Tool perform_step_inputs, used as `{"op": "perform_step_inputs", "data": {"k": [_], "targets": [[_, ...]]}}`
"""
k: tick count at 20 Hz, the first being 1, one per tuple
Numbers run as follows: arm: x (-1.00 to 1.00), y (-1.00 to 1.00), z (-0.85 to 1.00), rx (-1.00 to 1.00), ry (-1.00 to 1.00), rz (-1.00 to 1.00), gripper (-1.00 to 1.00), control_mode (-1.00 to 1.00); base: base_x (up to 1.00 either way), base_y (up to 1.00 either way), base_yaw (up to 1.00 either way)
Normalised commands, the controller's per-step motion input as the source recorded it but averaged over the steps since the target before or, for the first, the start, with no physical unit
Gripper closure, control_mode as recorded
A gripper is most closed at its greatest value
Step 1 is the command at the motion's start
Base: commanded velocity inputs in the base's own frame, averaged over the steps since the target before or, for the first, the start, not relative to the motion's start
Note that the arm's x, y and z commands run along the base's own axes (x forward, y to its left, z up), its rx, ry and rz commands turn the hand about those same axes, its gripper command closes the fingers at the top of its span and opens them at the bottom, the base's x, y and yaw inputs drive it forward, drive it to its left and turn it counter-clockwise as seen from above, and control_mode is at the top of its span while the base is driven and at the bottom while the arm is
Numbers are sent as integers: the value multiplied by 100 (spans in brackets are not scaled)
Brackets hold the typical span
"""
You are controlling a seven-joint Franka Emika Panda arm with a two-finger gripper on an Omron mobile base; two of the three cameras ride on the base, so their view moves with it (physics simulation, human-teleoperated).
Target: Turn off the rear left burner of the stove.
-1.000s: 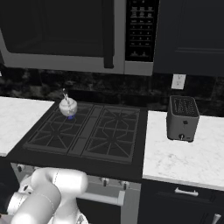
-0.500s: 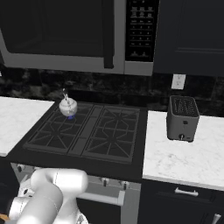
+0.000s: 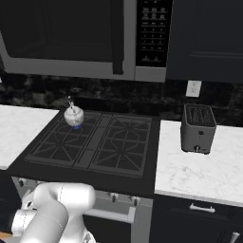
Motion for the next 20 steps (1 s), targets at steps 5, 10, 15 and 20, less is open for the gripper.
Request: {"op": "perform_step_inputs", "data": {"k": [5,10,15,20], "targets": [[31,0,-53,-7,0,0,-100,-100,0,0,0],[31,0,-41,-3,5,0,100,-100,0,0,0],[46,-2,0,0,7,0,100,-100,0,0,0],[33,-15,0,14,10,0,100,-100,0,0,0]]}}
